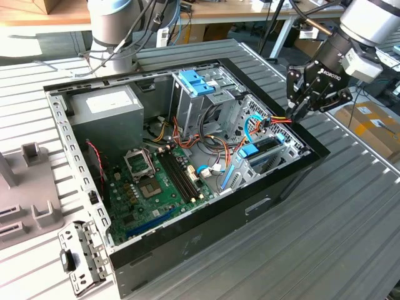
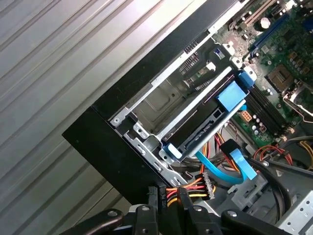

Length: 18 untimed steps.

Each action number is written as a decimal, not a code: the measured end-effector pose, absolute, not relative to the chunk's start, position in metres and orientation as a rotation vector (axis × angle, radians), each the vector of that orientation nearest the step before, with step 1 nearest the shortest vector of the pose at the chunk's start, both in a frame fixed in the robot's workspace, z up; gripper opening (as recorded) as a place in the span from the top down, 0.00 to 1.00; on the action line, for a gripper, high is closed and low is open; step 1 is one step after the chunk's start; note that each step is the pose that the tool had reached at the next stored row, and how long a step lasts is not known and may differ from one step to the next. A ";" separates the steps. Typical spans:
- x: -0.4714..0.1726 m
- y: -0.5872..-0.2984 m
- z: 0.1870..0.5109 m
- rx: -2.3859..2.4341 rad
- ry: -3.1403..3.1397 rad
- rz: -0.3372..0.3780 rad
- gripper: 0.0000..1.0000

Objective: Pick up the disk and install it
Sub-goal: 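Insert the first disk wire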

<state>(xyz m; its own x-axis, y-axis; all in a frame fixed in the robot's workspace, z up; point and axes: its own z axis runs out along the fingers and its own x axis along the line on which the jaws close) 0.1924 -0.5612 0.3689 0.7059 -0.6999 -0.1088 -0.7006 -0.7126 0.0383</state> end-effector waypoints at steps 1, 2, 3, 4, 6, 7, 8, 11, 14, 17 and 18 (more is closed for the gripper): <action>0.193 -0.565 0.369 -2.895 1.189 0.181 0.70; 0.194 -0.566 0.369 -2.896 1.186 0.181 0.70; 0.194 -0.566 0.368 -2.899 1.178 0.182 0.70; 0.195 -0.566 0.368 -2.903 1.172 0.182 0.70; 0.196 -0.565 0.366 -2.902 1.172 0.182 0.70; 0.196 -0.565 0.366 -2.903 1.170 0.182 0.70; 0.197 -0.565 0.366 -2.908 1.158 0.182 0.70; 0.197 -0.565 0.365 -2.921 1.128 0.182 0.70; 0.197 -0.565 0.365 -2.923 1.125 0.182 0.70; 0.197 -0.565 0.365 -2.923 1.125 0.182 0.70; 0.197 -0.565 0.365 -2.923 1.125 0.182 0.70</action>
<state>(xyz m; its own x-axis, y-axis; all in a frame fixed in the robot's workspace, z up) 0.1974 -0.5648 0.3653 0.7361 -0.6680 -0.1098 -0.6685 -0.7428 0.0373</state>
